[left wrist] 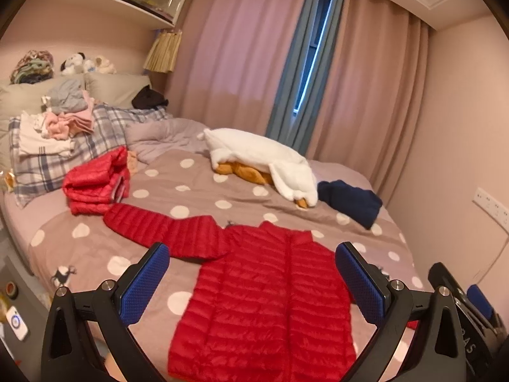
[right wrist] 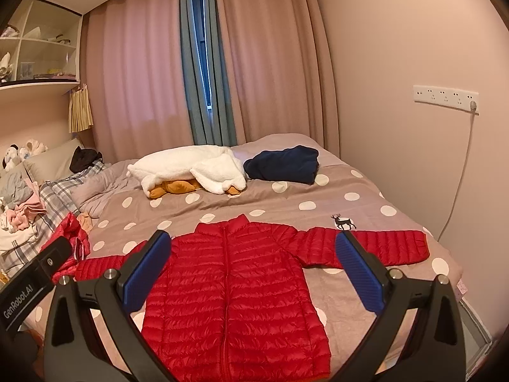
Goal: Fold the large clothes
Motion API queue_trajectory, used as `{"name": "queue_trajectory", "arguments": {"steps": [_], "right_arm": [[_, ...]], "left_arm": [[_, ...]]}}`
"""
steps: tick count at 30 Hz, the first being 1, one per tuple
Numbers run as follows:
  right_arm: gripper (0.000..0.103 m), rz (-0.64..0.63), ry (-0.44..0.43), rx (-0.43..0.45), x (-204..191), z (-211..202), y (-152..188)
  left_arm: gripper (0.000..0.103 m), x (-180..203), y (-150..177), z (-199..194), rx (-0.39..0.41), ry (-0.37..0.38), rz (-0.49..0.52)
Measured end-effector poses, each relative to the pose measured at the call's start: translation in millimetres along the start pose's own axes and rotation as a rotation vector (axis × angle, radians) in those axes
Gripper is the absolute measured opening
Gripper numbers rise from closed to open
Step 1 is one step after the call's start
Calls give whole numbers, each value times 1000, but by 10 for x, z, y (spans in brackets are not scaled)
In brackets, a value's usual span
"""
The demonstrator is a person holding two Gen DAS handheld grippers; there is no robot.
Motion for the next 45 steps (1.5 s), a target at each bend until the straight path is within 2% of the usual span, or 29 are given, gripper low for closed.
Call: {"name": "queue_trajectory", "arguments": {"steps": [4,24,33,39,45], "right_arm": [[103,-4,16,1,3,-7,-7],[103,12,65,-13,60,44,-45],[103,-16,63,-14,-10,75,-51],[103,-37,119,-10,-49,136,-53],[103,-48,114,-34,-35,212,-58]], "left_arm": [[103,-15,-2,-7,-5,17,-7],[103,-16,27,2,-23,4,3],[103,-12,15,41,-30,-11,1],[103,-33,15,81,-50,-9,7],[103,5,29,106,-61,12,30]]}}
Point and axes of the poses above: each gripper's, at about its wrist camera, not at the fingertips, and z roughly the way its jaws point, x to its right, y to its underside, the point moved 1 cm from there along z, roughly the way its jaws point, and after that the axes turned 5 degrees about -x, right-handed, at the moved point
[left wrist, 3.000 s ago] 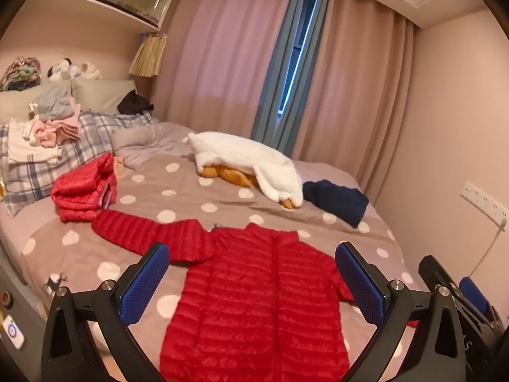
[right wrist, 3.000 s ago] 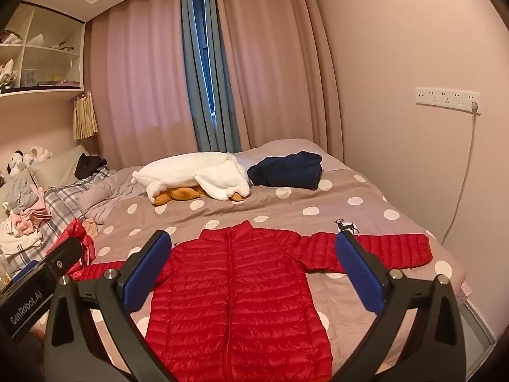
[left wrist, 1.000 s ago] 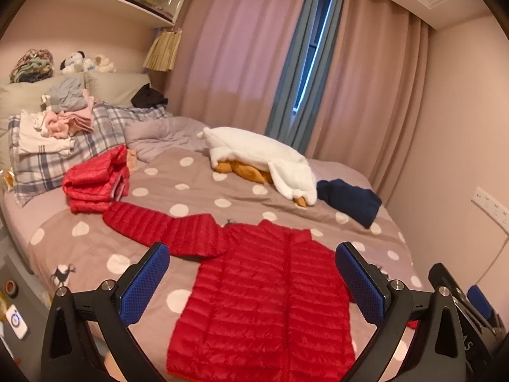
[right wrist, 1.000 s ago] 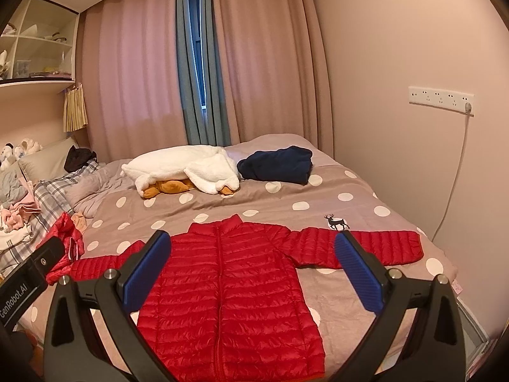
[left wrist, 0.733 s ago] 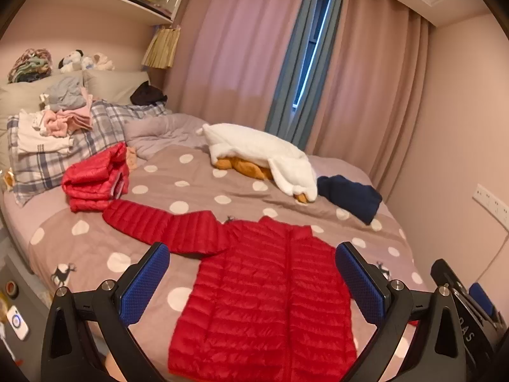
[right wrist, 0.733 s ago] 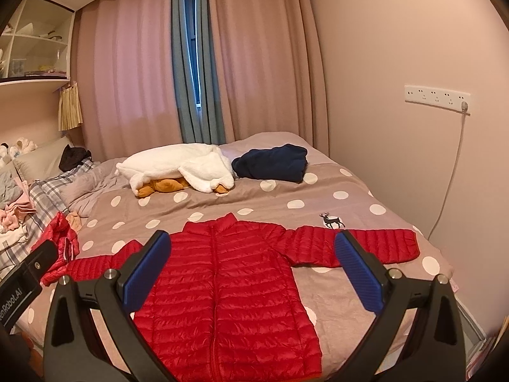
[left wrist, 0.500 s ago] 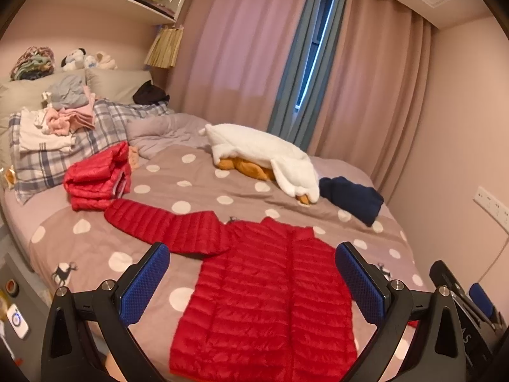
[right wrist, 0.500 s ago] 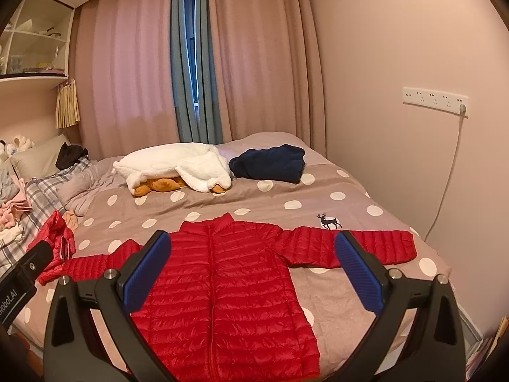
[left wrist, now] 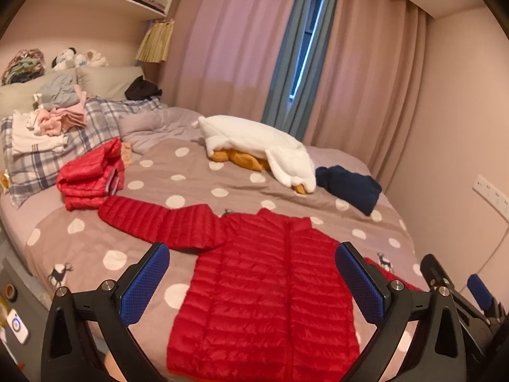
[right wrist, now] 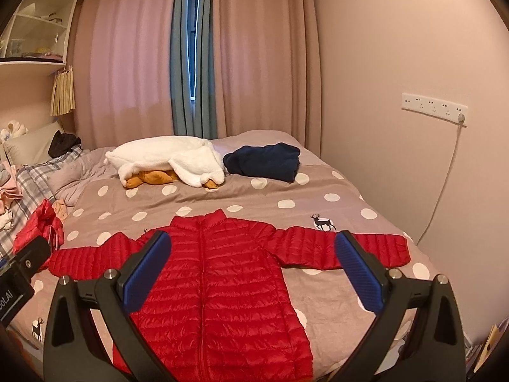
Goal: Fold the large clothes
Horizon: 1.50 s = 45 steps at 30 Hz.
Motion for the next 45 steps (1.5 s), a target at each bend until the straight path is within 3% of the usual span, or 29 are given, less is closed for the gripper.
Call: {"name": "queue_trajectory", "arguments": {"steps": [45], "right_arm": [[103,4,-20,-19,-10,41,8]], "left_arm": [[103,79,-22,56,2,-31,10]]}}
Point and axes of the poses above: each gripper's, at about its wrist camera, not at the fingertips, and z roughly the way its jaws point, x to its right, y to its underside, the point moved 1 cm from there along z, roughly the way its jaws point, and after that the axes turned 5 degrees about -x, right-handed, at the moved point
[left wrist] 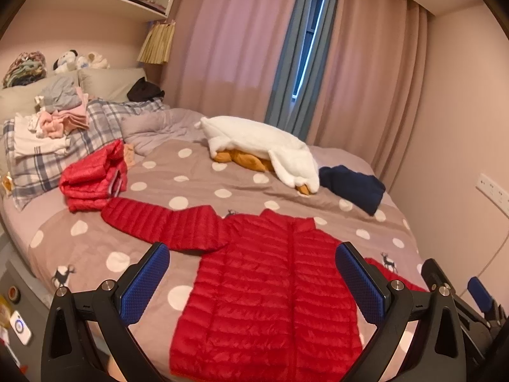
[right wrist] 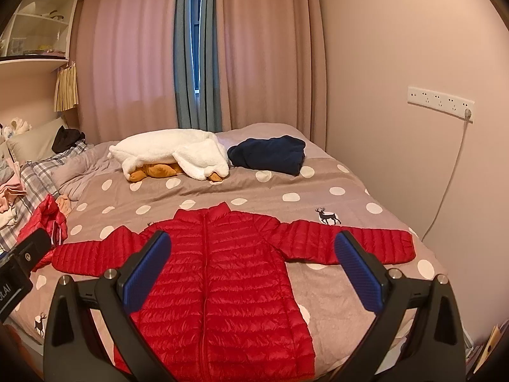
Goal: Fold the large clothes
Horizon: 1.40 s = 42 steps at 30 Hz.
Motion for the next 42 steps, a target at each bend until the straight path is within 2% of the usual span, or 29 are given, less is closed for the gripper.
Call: {"name": "queue_trajectory", "arguments": {"steps": [9,12,15,18,22,23,25,27,30,34,36,37,40,42], "right_arm": [[103,8,-11,-33,-44,235,-10],[103,-5,-13,-39,-55,353,3],[103,23,12,-32,67,590,12],[103,75,92,-30,283,888,9],[103,105,182,-101,746,1496,28],[103,118,198,-126,870,1632,43],[102,165,254,-186,1249,1925,120],[102,198,318,-202,1525,2052,183],[102,249,409,-243,1919,2208,296],[102,297,492,-295,2279,2351,454],[102,321,531,-318,2402,2402,530],[102,337,553,-335,2457,2425,576],[101,365,577,-349,2554,2444,661],[101,385,592,-351,2619,2465,704]], "left_arm": [[103,-216,-53,235,-25,-69,-62],[103,-383,-96,422,-30,-86,-118],[103,-606,-132,633,-25,-147,-191],[103,-976,-162,941,-8,-182,-304],[103,-1629,-156,1498,82,-209,-443],[103,-1834,-133,1666,74,-194,-479],[103,-2290,-65,2019,5,-187,-583],[103,-2622,16,2246,8,-186,-657],[103,-3104,175,2595,-35,-258,-770],[99,-3365,318,2981,-112,-261,-825],[94,-3411,343,3152,-134,-220,-837],[87,-3421,355,3243,-159,-197,-855],[85,-3443,308,3440,-154,-87,-856],[77,-3400,251,3533,-181,-96,-825]]}}
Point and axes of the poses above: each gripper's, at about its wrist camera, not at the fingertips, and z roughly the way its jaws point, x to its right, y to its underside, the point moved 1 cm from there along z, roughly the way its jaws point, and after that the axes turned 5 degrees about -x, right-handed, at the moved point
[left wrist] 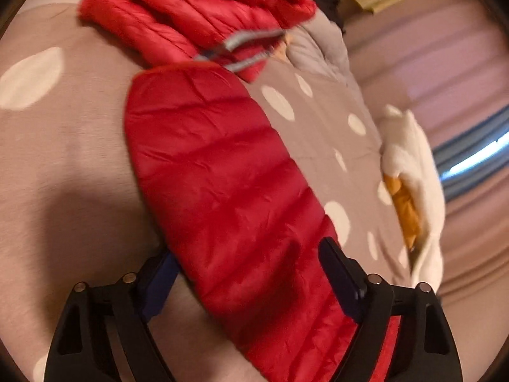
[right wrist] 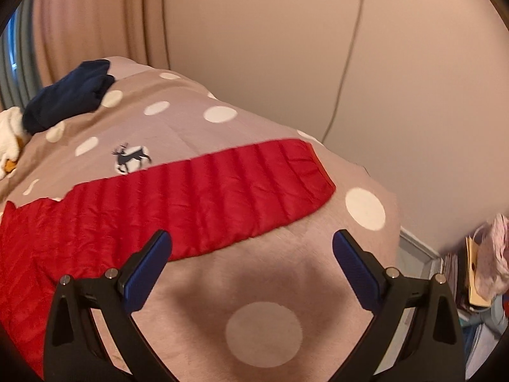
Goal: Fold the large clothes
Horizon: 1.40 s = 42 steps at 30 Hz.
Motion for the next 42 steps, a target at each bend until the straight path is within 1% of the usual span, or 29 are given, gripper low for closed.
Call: {"name": "queue_trajectory", "arguments": {"steps": [1,2,3,4,5,8,11,13,15,17,20,21,23,24,25,26,27,28,29,30,31,32,33,34,35,36,38,41,42], "right_arm": [[100,12,1,-9,8,27,8],[99,18,-6,-13,8,52,15],[97,22,-15,-16,8,83,16],[95,29,-25,-18,7,109,15],[94,35,-31,-22,-2,136,16],[88,69,-65,-56,1,290,-21],[83,211,-161,-84,156,474,-93],[83,329,-207,-124,295,612,-103],[83,423,-232,-163,432,734,-94],[86,515,-229,-154,591,790,-56],[87,589,-220,-179,735,912,5],[90,594,-238,-168,750,936,11],[102,576,-259,-151,714,962,-26],[103,569,-263,-148,677,983,-56],[103,557,-268,-139,631,1005,-94],[103,540,-284,-132,589,1032,-127],[94,524,-308,-126,546,1067,-154],[69,516,-326,-123,498,1091,-166],[57,511,-314,-134,465,1122,-171],[38,498,-285,-145,449,1137,-164],[31,477,-254,-145,411,1149,-161],[28,467,-244,-133,392,1141,-156],[20,463,-251,-126,372,1125,-150],[14,464,-275,-133,331,1114,-148],[13,467,-285,-139,305,1108,-153],[11,466,-290,-149,284,1094,-162],[10,449,-301,-137,187,992,-216],[9,422,-371,-78,-1,767,-373],[9,408,-392,-57,-76,655,-446]], "left_arm": [[62,32,-7,31,1,-20,6],[44,25,-47,66,0,-35,2],[35,-9,-55,69,6,-58,-19],[28,-56,-60,60,16,-72,-50],[24,-116,-58,30,28,-54,-81],[17,-241,-32,-29,37,-38,-127],[15,-231,0,-81,54,-74,-103],[15,-174,16,-121,86,-131,-63],[14,-126,18,-159,118,-189,-14],[13,-129,54,-187,113,-210,26],[12,-125,79,-176,108,-207,39],[12,-128,81,-165,99,-190,35],[12,-119,65,-102,73,-133,4],[15,-147,57,-103,71,-115,-29],[28,-141,44,-88,68,-97,-50],[46,-153,36,-84,63,-41,-75],[52,-150,37,-87,56,6,-89],[57,-133,27,-77,39,45,-97],[58,-110,10,-57,17,72,-101],[58,-83,3,-24,-11,106,-98],[58,-61,1,37,-59,157,-85],[58,-33,0,107,-110,195,-70],[58,2,8,156,-135,200,-52],[53,40,16,183,-131,177,-33],[45,67,22,206,-124,140,-21],[41,82,21,242,-116,108,-25],[26,90,11,292,-104,86,-60],[17,13,25,278,-81,92,-141],[16,24,27,254,-66,82,-133]]}}
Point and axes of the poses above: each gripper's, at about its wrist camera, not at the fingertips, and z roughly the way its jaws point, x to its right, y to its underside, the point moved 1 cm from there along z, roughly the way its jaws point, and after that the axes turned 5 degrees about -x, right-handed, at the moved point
